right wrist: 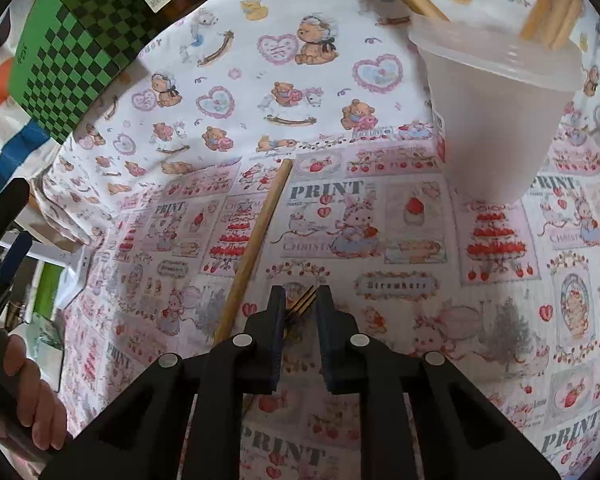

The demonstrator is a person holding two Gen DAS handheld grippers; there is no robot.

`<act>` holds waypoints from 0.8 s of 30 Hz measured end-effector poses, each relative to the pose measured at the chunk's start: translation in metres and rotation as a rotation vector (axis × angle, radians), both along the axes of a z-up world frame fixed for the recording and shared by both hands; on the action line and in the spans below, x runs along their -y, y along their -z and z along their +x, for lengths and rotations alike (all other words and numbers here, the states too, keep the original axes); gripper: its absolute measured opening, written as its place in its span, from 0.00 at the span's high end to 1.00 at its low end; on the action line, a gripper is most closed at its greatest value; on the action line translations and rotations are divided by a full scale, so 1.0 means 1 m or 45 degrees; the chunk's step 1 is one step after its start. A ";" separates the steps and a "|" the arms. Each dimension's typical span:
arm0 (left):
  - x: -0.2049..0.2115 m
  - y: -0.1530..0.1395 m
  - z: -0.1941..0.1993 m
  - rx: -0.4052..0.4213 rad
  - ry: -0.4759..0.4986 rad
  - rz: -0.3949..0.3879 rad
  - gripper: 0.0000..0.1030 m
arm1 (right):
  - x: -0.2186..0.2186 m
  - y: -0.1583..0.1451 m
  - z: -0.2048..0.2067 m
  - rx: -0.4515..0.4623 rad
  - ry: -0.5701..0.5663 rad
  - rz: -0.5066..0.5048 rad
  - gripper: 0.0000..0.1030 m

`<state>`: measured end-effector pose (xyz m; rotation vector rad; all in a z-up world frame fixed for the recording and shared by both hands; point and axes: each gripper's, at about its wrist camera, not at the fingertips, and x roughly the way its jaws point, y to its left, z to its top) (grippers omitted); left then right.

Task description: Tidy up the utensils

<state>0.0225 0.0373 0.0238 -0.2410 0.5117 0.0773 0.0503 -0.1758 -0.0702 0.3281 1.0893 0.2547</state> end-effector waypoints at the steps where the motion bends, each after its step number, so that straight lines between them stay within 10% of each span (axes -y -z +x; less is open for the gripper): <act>1: -0.002 0.000 0.000 -0.003 -0.005 -0.012 0.01 | -0.001 0.000 0.002 -0.005 0.002 -0.013 0.84; 17: -0.024 0.016 0.016 -0.086 -0.073 -0.048 0.01 | -0.041 -0.007 0.036 -0.121 -0.055 -0.350 0.85; 24: -0.028 0.014 0.015 -0.091 -0.076 -0.089 0.01 | -0.028 -0.016 0.033 -0.196 0.050 -0.274 0.85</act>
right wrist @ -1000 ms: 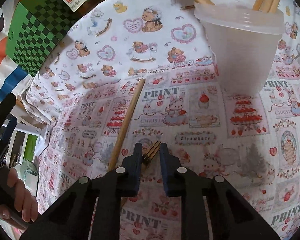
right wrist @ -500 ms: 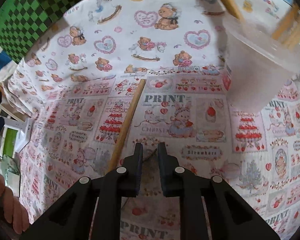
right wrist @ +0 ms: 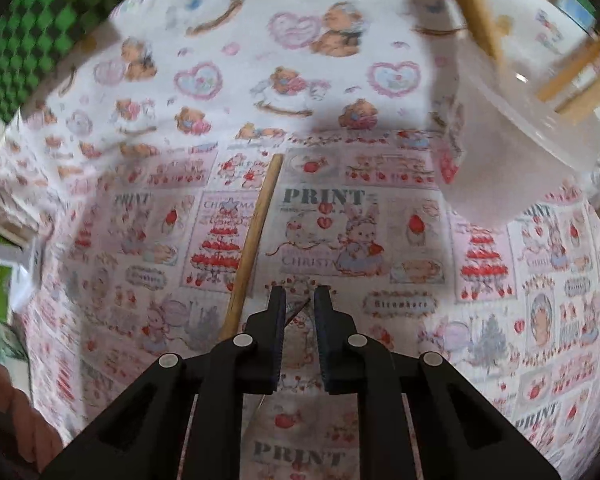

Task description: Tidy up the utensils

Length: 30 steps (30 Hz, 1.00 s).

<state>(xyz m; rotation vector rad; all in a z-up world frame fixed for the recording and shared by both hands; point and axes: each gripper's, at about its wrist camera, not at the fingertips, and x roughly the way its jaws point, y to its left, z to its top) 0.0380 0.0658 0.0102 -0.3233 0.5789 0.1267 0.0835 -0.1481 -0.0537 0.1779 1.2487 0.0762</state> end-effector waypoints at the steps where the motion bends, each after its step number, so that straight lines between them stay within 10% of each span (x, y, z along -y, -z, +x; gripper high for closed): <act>1: 0.000 0.000 0.000 0.000 0.000 -0.002 0.01 | 0.000 -0.001 0.000 -0.008 0.001 0.002 0.85; 12: -0.011 0.004 0.002 -0.041 -0.026 -0.081 0.01 | -0.029 0.005 0.006 0.015 -0.029 -0.146 0.91; 16: -0.004 0.001 0.000 0.006 -0.127 0.123 0.01 | -0.024 0.001 -0.001 0.088 -0.014 -0.085 0.98; 22: 0.001 0.001 0.001 -0.017 -0.007 0.065 0.01 | 0.005 -0.040 -0.025 0.355 -0.036 0.100 0.98; 30: 0.042 0.023 0.018 -0.115 0.170 0.255 0.01 | 0.064 -0.095 -0.068 0.858 0.040 0.233 0.98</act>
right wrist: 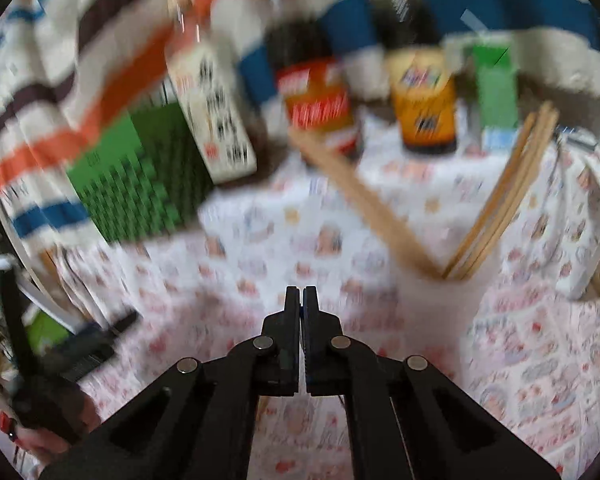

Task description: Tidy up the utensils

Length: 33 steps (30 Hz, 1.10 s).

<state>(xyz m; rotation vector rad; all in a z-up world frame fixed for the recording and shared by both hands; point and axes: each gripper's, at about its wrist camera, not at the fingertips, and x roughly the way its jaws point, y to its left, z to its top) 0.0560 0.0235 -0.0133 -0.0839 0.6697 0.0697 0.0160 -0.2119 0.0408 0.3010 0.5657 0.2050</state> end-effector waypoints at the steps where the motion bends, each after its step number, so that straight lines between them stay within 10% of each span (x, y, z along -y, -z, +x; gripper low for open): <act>1: 0.009 0.003 0.002 -0.027 0.033 0.062 0.02 | 0.005 -0.001 -0.003 0.049 0.007 0.010 0.98; 7: 0.059 0.001 -0.001 -0.016 0.292 0.143 0.04 | 0.045 -0.013 -0.028 0.222 0.091 0.033 0.98; 11: 0.077 0.003 0.029 -0.143 0.420 -0.033 0.16 | 0.063 -0.009 -0.031 0.245 0.122 0.109 0.98; 18: 0.108 0.022 0.082 -0.459 0.434 -0.129 0.61 | 0.080 -0.011 -0.036 0.294 0.147 0.182 0.98; 26: 0.129 0.049 0.104 -0.621 0.407 -0.020 0.66 | 0.087 -0.007 -0.033 0.274 0.159 0.227 0.98; 30: 0.135 0.049 0.107 -0.613 0.367 0.044 0.93 | 0.086 -0.006 -0.032 0.271 0.160 0.219 0.98; 33: 0.134 0.036 0.100 -0.595 0.383 0.031 0.94 | 0.086 -0.008 -0.032 0.269 0.164 0.222 0.98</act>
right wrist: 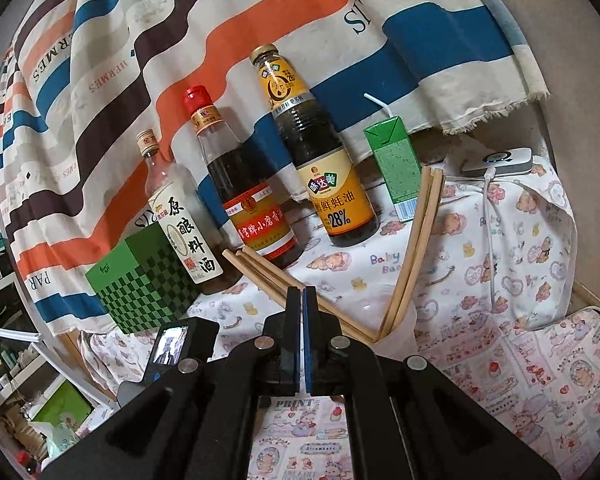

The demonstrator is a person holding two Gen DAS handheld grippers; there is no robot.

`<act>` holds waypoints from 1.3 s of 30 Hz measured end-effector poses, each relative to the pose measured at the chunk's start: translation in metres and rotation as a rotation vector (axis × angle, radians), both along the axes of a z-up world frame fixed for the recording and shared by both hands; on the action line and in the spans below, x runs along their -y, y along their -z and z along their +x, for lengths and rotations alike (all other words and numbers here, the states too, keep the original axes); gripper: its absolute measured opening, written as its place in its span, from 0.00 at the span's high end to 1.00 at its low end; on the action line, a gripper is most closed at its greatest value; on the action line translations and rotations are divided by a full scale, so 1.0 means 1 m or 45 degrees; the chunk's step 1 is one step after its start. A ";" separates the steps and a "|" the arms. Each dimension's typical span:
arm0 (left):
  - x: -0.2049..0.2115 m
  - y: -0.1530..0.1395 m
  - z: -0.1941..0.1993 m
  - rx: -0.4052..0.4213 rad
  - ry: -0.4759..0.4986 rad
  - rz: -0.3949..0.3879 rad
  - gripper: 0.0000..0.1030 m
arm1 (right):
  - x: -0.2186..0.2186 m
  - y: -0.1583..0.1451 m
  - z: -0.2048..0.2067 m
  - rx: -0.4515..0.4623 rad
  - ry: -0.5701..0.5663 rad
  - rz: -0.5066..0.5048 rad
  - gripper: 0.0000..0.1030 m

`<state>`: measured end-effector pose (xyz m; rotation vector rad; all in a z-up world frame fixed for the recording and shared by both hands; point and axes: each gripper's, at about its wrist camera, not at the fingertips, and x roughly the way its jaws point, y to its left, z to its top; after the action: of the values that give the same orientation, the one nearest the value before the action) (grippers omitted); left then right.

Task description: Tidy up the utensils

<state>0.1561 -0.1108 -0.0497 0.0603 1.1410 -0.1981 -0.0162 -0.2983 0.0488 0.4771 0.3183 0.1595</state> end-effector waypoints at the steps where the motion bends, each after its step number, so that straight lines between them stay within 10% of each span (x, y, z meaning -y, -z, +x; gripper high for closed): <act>1: -0.002 -0.010 -0.007 0.042 0.001 0.003 0.94 | 0.000 -0.002 -0.002 0.013 -0.002 0.000 0.98; 11: -0.039 -0.162 -0.094 0.482 0.012 -0.140 0.94 | 0.003 -0.014 -0.013 0.090 -0.041 -0.009 0.99; 15: -0.047 -0.206 -0.118 0.680 -0.027 -0.174 0.95 | 0.001 -0.001 0.005 -0.046 -0.117 0.010 0.99; 24: -0.067 -0.214 -0.127 0.839 -0.161 -0.182 0.95 | -0.022 0.036 0.040 -0.313 -0.289 -0.012 0.86; 34: -0.086 -0.220 -0.141 0.928 -0.195 -0.300 0.95 | -0.058 0.055 0.051 -0.431 -0.306 -0.253 0.72; 39: -0.099 -0.220 -0.149 0.982 -0.236 -0.191 0.95 | -0.086 0.063 0.055 -0.510 -0.314 -0.459 0.67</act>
<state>0.0070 -0.0121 0.1700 -0.0969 0.3576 -0.0792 0.0390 -0.2123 -0.0139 0.1057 0.7847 0.2409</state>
